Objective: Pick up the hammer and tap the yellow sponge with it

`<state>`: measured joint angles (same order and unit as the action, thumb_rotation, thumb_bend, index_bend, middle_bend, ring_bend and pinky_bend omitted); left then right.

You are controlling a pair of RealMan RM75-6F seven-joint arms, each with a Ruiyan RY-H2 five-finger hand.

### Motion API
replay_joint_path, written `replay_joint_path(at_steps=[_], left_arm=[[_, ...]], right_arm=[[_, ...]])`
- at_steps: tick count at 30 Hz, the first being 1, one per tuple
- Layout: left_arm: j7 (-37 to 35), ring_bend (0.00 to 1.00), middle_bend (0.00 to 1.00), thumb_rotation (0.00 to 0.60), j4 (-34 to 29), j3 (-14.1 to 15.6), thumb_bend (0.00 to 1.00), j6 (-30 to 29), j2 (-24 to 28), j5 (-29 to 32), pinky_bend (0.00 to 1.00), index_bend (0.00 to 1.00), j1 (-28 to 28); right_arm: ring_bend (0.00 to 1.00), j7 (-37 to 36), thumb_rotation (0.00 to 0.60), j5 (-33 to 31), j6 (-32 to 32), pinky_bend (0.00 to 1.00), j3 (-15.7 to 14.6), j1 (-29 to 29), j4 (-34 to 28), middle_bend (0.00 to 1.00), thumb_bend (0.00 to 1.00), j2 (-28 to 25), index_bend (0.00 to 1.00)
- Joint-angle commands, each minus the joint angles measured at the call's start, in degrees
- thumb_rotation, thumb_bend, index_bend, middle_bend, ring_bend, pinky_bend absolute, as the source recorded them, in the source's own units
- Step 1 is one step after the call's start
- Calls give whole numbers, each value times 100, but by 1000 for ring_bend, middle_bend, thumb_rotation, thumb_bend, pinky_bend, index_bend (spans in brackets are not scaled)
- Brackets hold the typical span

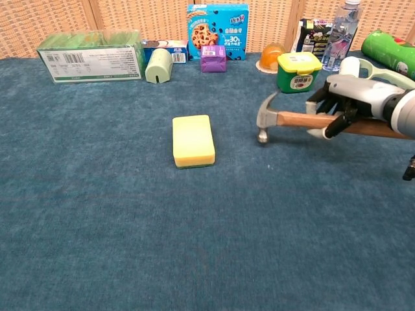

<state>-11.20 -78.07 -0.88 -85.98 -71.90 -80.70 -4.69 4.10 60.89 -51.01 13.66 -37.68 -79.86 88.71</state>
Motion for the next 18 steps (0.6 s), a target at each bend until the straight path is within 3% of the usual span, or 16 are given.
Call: replay_joint_path(at_steps=[1,4,9,18], left_arm=[[44,81,192,600,-41,3,143,-15,12,-26,83,369,1],[93,81,191,600,-95,11,141,-28,25,-56,83,368,0],[130,81,192,600,-147,30,142,-52,40,-105,83,369,-9],[139,81,191,600,-176,71,142,-35,35,-156,83,368,-17]], right_arm=[[1000,-1087,600,913,-459,1000,77,184,-102,1000,444,6,881],[1000,-1672,600,1396,-757,1000,57,214,-12,1000,444,122,887],[1000,-2060,600,1916,-1183,1000,-3,187,173,1000,443,390,890],[1000,-1714,600,2351,-1414,1000,-213,44,382,1000,443,737,891]])
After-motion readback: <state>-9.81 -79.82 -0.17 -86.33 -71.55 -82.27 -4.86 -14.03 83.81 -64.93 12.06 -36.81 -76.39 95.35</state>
